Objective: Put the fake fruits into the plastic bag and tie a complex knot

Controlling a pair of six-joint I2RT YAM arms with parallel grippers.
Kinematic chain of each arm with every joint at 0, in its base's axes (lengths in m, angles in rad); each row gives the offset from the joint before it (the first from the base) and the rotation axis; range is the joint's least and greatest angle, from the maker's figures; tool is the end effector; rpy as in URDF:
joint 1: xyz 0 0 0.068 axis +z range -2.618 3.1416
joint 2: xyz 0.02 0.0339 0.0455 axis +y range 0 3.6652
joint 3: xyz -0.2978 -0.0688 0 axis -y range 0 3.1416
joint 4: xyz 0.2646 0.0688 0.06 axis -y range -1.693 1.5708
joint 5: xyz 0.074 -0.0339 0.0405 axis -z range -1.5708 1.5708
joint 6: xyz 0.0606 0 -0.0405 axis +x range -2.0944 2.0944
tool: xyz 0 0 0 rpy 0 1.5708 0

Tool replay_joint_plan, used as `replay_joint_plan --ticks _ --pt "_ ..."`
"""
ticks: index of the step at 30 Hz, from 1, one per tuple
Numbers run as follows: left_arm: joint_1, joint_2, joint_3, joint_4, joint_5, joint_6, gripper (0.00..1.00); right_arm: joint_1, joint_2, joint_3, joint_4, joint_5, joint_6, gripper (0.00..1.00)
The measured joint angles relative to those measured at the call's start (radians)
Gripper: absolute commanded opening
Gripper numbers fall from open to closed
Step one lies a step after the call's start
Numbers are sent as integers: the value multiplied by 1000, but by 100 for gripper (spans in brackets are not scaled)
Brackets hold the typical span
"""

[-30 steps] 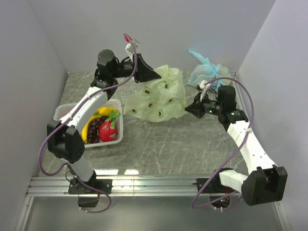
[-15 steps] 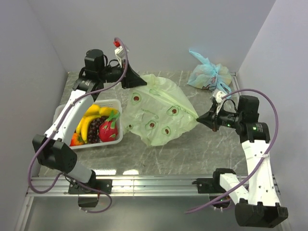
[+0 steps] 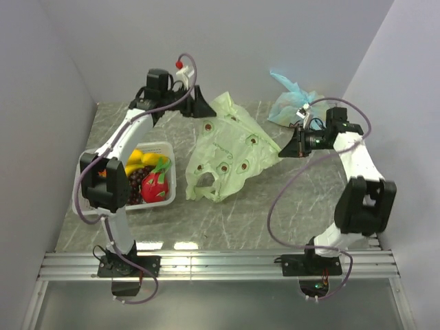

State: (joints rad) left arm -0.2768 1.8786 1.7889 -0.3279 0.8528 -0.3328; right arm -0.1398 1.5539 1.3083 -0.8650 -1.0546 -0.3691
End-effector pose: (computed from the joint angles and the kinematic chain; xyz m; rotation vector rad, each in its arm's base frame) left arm 0.4524 -0.1760 0.3872 0.5236 1.9742 -1.2311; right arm 0.3365 0.0059 0.3120 -0.5543 2.1688 1.1191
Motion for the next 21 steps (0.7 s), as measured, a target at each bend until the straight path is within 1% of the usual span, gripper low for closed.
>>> replay_joint_plan --ticks 2,3,4,5,6,7,11,14,17,21 --pt "14 11 -81 5 -27 4 90 -10 105 38 -8 9 19 0" --pt "21 5 -119 4 -39 9 90 -13 153 66 -12 14 29 4" --pt "26 -2 -153 9 -51 11 91 -16 208 117 -18 19 47 34" --pt "30 -19 -203 7 -72 17 92 -18 227 140 -12 21 55 53" --pt "32 -28 -225 8 -81 19 99 -18 257 184 -9 27 76 74" --pt "33 -43 -254 14 -93 25 99 -18 280 227 6 38 106 94" --pt "34 -130 -363 26 -144 29 99 -21 300 334 103 129 224 97" --pt "37 -161 -390 35 -187 28 98 -29 263 327 185 201 327 97" --pt "44 -156 -390 58 -231 10 96 -55 167 200 274 240 431 97" --pt "61 -112 -372 78 -271 -26 95 -72 -27 -77 366 246 574 97"
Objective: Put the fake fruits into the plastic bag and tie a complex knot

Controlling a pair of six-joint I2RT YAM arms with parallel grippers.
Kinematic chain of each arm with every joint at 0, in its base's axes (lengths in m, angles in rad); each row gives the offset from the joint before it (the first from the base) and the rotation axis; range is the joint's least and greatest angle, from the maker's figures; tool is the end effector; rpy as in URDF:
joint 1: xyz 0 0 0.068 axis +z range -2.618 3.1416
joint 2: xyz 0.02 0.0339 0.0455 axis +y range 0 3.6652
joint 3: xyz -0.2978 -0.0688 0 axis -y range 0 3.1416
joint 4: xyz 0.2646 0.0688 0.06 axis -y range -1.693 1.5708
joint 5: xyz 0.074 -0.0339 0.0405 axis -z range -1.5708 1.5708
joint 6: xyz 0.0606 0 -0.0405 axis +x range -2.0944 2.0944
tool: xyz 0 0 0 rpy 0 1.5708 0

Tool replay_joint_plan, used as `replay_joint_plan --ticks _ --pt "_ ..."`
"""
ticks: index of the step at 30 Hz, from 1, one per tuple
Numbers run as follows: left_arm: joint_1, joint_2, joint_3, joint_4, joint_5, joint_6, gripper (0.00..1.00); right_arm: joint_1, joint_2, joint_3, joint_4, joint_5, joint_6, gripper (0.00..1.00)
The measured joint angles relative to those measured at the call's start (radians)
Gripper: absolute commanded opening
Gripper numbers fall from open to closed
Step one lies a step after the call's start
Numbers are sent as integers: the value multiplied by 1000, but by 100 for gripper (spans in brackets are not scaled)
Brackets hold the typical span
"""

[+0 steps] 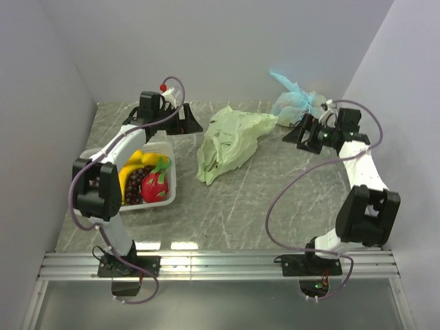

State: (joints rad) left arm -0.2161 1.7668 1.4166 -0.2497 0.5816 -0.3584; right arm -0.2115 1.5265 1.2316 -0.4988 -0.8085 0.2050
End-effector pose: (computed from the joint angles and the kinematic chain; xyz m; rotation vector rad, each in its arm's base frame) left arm 0.4324 -0.1290 0.3008 0.1890 2.2066 -0.9549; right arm 0.3599 -0.0324 0.3089 0.0780 2.2367 0.9402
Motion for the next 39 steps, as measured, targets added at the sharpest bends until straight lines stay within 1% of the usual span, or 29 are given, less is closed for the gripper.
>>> replay_joint_plan --ticks 3,9,11,15,20,21,23,24,25,27,28,29,30,31,32,34,38,39 --pt "10 55 17 11 -15 -24 96 77 -80 -103 32 41 70 99" --pt "11 107 13 21 -9 -72 99 369 -84 -111 141 203 136 100" --pt "11 112 6 44 1 -94 99 433 -58 -109 183 248 157 100" --pt "10 134 -10 101 16 -143 98 494 28 -110 301 324 215 100" --pt "2 233 -10 168 32 -209 95 533 141 -112 422 357 282 100" --pt "0 256 -10 179 33 -220 94 538 162 -112 439 359 292 98" --pt "-5 306 -10 200 36 -245 92 542 193 -112 463 369 303 88" --pt "-8 327 -9 211 40 -256 91 544 207 -112 473 373 306 79" --pt "-13 352 -8 223 45 -270 85 544 219 -112 485 373 309 59" --pt "-25 388 -6 250 63 -302 72 540 238 -113 505 369 323 40" --pt "-32 397 1 262 73 -316 63 536 245 -113 515 360 331 20" --pt "-40 404 8 271 77 -322 35 529 247 -113 519 348 334 4" --pt "-48 407 13 276 80 -336 23 520 247 -113 520 336 336 0" --pt "-52 407 15 274 85 -335 3 511 245 -113 520 330 340 0" --pt "-56 407 21 263 87 -335 0 495 240 -111 509 321 335 0" --pt "-61 402 51 195 74 -288 0 447 222 -105 450 302 307 0" --pt "-50 340 108 2 9 -171 0 314 165 -55 266 317 166 0" --pt "-47 313 118 -40 10 -146 0 283 152 -29 216 318 119 17"
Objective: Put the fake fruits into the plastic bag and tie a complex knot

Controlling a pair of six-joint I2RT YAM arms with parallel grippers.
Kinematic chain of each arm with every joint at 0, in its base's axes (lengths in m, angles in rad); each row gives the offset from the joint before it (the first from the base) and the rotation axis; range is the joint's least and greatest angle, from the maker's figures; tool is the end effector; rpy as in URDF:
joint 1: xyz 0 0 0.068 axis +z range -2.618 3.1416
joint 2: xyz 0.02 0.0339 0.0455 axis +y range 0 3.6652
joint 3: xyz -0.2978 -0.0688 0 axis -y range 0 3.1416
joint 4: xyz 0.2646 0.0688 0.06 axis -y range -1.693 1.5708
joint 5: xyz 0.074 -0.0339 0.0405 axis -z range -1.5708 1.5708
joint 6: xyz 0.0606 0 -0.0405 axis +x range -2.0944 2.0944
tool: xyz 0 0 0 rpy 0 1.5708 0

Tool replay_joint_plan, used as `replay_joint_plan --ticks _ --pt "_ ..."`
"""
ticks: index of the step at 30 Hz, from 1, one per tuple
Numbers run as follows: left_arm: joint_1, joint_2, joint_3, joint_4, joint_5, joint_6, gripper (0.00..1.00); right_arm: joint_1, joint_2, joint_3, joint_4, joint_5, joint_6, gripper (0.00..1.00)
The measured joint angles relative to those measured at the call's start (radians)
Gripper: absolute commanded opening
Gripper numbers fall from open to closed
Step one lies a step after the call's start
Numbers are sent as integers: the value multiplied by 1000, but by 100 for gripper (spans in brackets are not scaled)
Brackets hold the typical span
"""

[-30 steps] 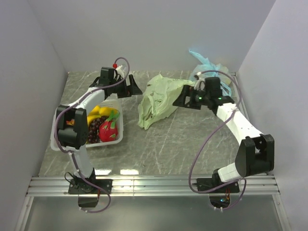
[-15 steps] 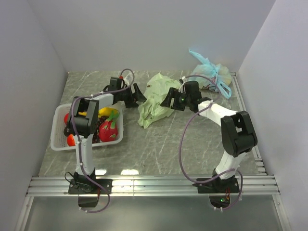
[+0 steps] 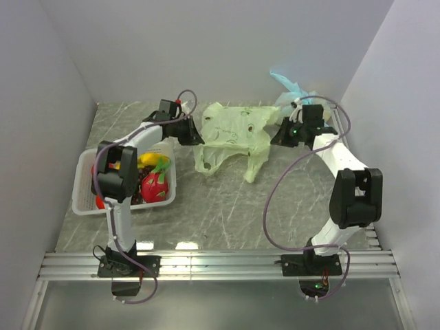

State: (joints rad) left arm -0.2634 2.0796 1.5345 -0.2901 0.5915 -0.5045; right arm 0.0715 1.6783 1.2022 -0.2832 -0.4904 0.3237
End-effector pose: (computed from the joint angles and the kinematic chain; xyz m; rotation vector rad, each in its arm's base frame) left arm 0.4796 -0.1643 0.1955 -0.0092 2.4896 -1.0554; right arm 0.4040 0.0575 0.2539 0.0445 2.3424 0.7680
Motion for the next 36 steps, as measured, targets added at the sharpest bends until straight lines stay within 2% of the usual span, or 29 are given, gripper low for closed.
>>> replay_joint_plan --ticks 2,3,4,8,11,15,17,24,29,34,35,36 --pt "0 -51 9 -60 -9 40 0 -27 -21 59 -86 16 -80 57" --pt "0 -74 10 -83 -2 45 0 -31 -30 86 -119 16 -113 72" --pt "1 -92 10 -100 14 43 0 -30 -42 104 -141 10 -138 98" --pt "4 -106 0 -107 103 -43 0 -13 -161 71 -168 -4 -185 99" --pt "2 -108 -46 -89 129 -151 0 19 -362 -92 -126 32 -192 99" --pt "0 -108 -72 -90 137 -275 0 192 -674 -379 -16 222 -255 100" --pt "0 -108 -79 -81 148 -319 0 261 -735 -457 16 277 -293 100" --pt "-1 -119 -137 -14 194 -427 1 276 -606 -590 235 405 -316 100" --pt "-5 -130 -180 28 214 -477 2 311 -433 -562 355 430 -314 100" --pt "-10 -134 -189 46 238 -497 1 365 -340 -518 456 457 -349 99" --pt "-10 -134 -189 48 246 -502 1 373 -330 -511 470 467 -355 95" --pt "-10 -134 -189 52 254 -505 0 378 -320 -505 488 477 -364 83"
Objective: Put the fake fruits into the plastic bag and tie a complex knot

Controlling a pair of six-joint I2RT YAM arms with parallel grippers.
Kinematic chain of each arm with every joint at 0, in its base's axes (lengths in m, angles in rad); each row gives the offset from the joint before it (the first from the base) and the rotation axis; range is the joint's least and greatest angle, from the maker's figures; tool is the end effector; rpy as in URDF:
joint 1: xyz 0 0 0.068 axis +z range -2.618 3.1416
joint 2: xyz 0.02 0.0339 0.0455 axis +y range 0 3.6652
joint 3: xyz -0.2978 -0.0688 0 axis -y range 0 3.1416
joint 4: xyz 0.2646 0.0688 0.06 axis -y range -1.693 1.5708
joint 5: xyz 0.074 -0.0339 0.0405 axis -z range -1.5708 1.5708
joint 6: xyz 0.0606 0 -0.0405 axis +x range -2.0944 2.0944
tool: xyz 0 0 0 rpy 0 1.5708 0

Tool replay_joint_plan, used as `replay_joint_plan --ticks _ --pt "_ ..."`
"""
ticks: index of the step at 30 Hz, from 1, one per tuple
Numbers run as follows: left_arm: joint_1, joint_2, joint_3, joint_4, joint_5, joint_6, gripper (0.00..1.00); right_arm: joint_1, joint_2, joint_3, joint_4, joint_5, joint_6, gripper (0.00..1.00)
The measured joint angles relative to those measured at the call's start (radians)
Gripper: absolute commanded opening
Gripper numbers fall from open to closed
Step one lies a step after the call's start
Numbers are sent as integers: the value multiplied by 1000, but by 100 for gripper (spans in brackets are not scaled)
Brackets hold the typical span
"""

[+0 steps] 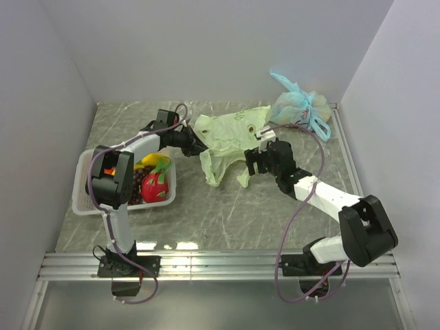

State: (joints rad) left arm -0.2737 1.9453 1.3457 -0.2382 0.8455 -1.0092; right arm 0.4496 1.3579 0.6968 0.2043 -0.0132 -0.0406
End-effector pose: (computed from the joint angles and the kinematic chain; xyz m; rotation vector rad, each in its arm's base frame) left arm 0.4284 -0.1674 0.2060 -0.5199 2.6080 -1.5464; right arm 0.2911 0.1413 0.2301 -0.5027 1.9752 0.2709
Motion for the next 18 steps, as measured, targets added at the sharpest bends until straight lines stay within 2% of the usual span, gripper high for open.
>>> replay_joint_plan --ticks 2,3,4,5,8,12,13,14,15,16,17,18 --pt "0 0 -1 8 18 -3 0 1 11 11 19 26 -28 63" --pt "0 0 -1 8 28 -2 0 0 16 22 17 44 -43 38" --pt "0 0 -1 6 35 6 0 -2 24 40 7 58 -70 25" --pt "0 0 3 -6 38 21 0 -6 27 57 -8 64 -85 3" --pt "5 0 27 -60 44 60 0 -42 16 108 -95 39 -138 0" --pt "14 0 105 -145 28 141 0 -104 -52 172 -335 -130 -238 0" --pt "15 0 148 -182 18 181 0 -112 -73 196 -417 -191 -273 2" --pt "15 0 185 -208 11 214 0 -112 -90 225 -501 -243 -305 22" --pt "15 0 229 -233 2 245 0 -112 -105 259 -582 -283 -328 61" --pt "15 -1 272 -248 -8 278 0 -109 -118 290 -653 -306 -345 86" --pt "14 -5 293 -255 -13 299 0 -107 -126 314 -698 -318 -364 97" --pt "13 -14 302 -262 -16 319 0 -106 -139 336 -740 -318 -377 97"
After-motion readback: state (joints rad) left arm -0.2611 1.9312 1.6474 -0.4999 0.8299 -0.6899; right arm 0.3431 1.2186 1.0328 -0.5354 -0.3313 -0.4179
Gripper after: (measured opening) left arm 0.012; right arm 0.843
